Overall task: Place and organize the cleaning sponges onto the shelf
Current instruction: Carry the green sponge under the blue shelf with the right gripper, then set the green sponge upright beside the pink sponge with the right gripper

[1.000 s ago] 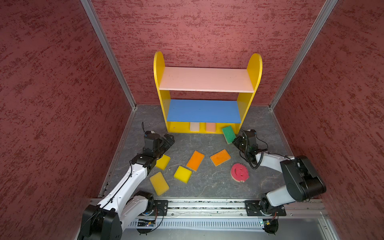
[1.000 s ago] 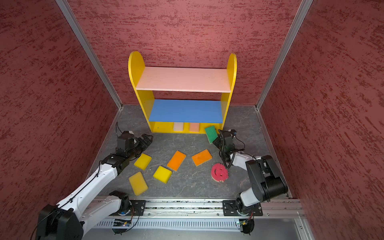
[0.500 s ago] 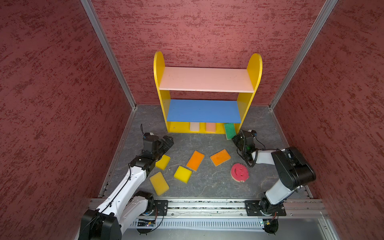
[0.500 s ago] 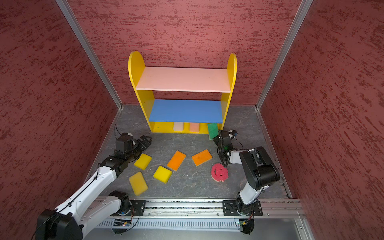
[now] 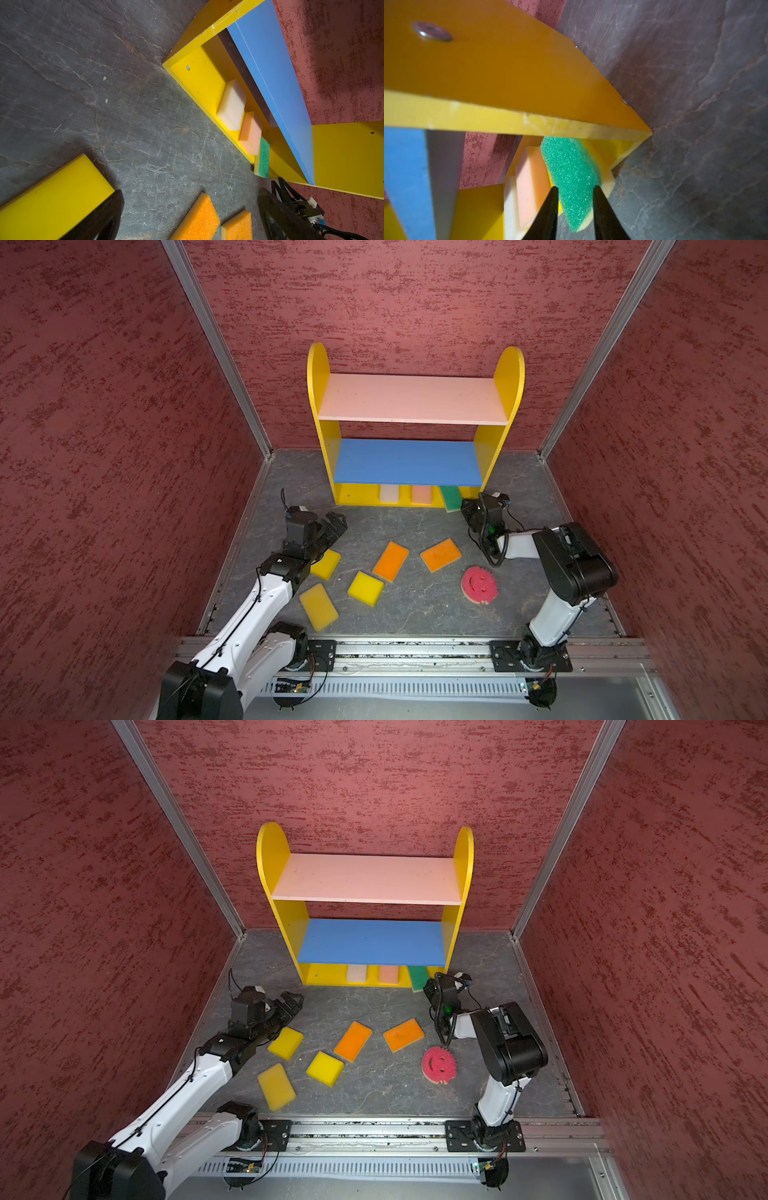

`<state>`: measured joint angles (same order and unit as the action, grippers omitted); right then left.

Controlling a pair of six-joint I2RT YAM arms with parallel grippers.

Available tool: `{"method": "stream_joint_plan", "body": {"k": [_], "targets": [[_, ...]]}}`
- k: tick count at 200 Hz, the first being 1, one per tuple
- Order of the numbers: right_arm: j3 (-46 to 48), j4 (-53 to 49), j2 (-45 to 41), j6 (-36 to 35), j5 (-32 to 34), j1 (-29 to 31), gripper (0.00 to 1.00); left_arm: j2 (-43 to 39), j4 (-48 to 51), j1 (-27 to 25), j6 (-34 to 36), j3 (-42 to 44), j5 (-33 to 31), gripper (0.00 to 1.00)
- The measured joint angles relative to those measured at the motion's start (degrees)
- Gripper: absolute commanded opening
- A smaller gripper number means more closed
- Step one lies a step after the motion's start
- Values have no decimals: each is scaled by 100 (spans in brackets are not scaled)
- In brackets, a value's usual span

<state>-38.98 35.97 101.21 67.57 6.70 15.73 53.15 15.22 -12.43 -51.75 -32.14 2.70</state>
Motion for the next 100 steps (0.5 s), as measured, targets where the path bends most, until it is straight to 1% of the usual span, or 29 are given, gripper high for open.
{"method": "stream_joint_plan", "body": {"k": [19, 32, 47, 56, 76, 100], "targets": [[33, 13, -17, -4, -11, 0, 31, 0, 20, 0, -2, 0, 0, 99], [133, 26, -85, -13, -46, 0, 25, 0, 20, 0, -2, 0, -2, 100], [282, 26, -197, -39, -105, 7, 11, 11, 20, 0, 0, 0, -2, 99], [358, 24, -256, -15, -144, 20, 8, 31, 20, 0, 0, 0, 0, 99], [483, 22, -363, -44, -208, 109, 8, 118, 11, 0, -4, 0, 15, 99], [557, 17, -393, -35, -271, 254, 15, 216, 9, 0, -7, 0, 39, 100]]}}
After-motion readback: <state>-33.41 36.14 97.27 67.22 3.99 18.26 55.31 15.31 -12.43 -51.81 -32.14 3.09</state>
